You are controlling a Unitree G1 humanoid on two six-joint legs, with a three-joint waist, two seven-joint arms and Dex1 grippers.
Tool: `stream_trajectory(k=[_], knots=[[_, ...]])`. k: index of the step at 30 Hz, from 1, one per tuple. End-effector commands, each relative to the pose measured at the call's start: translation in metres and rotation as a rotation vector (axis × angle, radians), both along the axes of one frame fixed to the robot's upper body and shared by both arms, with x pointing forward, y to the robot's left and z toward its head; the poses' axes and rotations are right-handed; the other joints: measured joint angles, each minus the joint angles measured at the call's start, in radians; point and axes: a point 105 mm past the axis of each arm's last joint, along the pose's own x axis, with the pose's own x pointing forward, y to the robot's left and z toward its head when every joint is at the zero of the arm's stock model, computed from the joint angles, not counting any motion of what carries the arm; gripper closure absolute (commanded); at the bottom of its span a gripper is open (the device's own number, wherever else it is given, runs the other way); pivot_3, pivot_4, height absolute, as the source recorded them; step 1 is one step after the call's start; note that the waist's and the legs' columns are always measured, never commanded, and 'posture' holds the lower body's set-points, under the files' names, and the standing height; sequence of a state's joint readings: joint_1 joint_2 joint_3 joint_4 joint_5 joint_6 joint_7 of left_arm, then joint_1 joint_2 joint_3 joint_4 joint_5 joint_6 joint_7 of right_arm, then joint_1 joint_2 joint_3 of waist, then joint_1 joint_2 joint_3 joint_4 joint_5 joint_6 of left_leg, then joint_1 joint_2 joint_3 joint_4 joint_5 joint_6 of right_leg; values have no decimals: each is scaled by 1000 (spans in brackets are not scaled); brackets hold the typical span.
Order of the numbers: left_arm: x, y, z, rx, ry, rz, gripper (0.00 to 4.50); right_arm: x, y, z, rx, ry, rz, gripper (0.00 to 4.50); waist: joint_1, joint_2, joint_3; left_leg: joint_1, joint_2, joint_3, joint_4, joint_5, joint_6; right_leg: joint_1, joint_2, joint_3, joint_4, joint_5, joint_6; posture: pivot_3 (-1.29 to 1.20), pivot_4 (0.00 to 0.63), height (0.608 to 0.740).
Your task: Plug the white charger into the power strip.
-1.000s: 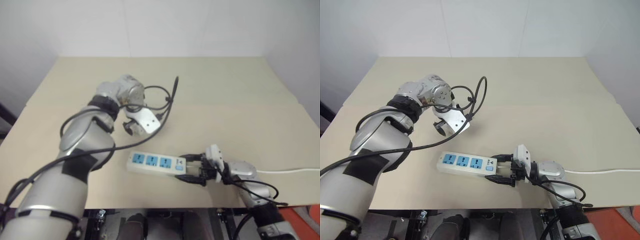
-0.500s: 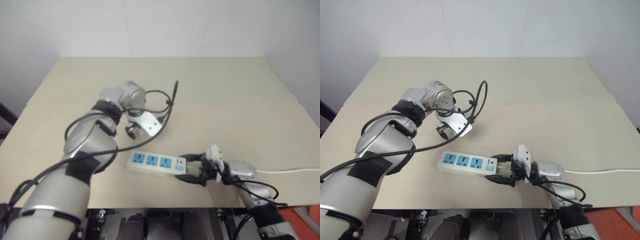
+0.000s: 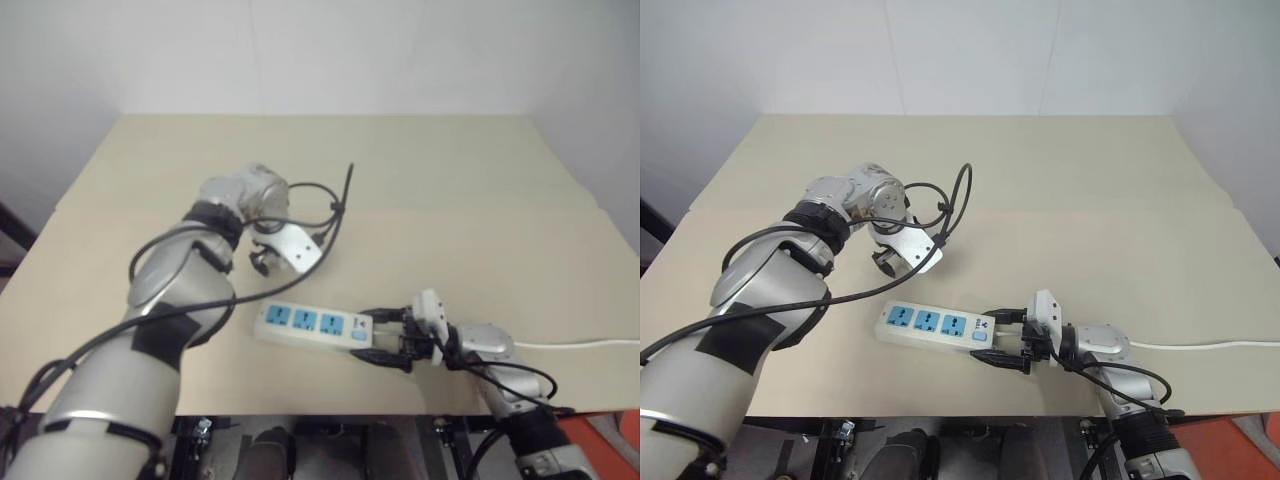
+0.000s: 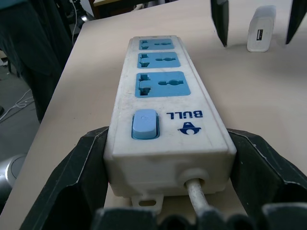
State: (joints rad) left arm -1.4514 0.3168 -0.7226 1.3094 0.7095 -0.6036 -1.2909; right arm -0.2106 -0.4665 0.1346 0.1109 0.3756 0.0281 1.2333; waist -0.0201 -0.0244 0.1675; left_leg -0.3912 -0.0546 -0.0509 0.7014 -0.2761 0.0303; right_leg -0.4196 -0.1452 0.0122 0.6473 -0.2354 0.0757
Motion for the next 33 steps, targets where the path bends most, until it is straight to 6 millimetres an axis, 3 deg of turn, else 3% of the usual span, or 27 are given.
stream_trajectory(k=[1, 6, 14, 22, 26, 30, 33], knots=[[1, -2, 2, -6, -12, -4, 1879, 2, -8, -12, -50, 33, -41, 1061, 0, 0, 0, 0, 0, 0, 0, 0, 0, 0, 0, 0, 0, 0, 0, 0, 150, 740], [0, -5, 2, -19, -5, -7, 3505, 2, -8, -12, -51, 34, -41, 1061, 0, 0, 0, 0, 0, 0, 0, 0, 0, 0, 0, 0, 0, 0, 0, 0, 150, 740], [0, -15, 17, -135, -5, -12, 3498, 3, -8, -11, -53, 30, -40, 1061, 1, 0, 0, 0, 0, 0, 1, 0, 0, 0, 0, 0, 0, 0, 0, 0, 150, 740], [-17, -34, 105, -747, 190, 40, 3498, 1, -10, -8, -56, 23, -19, 1061, -2, 0, 0, 0, 0, 0, 2, 0, 0, -1, 0, 0, 0, 0, 0, 0, 150, 740], [-20, -26, 129, -1167, 357, 128, 3498, 0, -10, -7, -54, 25, -8, 1061, -3, 0, 0, 0, 0, -1, 2, 0, 0, 0, 0, 0, 1, 0, 0, 0, 150, 740], [-37, -3, 117, -1489, 638, 238, 3498, 0, -6, -7, -45, 22, 14, 1061, -21, 4, -3, 2, 0, -1, 2, 0, 0, 1, 0, 1, 2, 0, 0, 0, 150, 740], [-57, 12, 90, -1656, 674, 281, 3498, -3, -5, -8, -47, 26, 49, 1061, -30, 4, -3, 2, 1, -1, 2, 0, 0, 0, 0, 2, 3, 0, 0, 0, 150, 740]])
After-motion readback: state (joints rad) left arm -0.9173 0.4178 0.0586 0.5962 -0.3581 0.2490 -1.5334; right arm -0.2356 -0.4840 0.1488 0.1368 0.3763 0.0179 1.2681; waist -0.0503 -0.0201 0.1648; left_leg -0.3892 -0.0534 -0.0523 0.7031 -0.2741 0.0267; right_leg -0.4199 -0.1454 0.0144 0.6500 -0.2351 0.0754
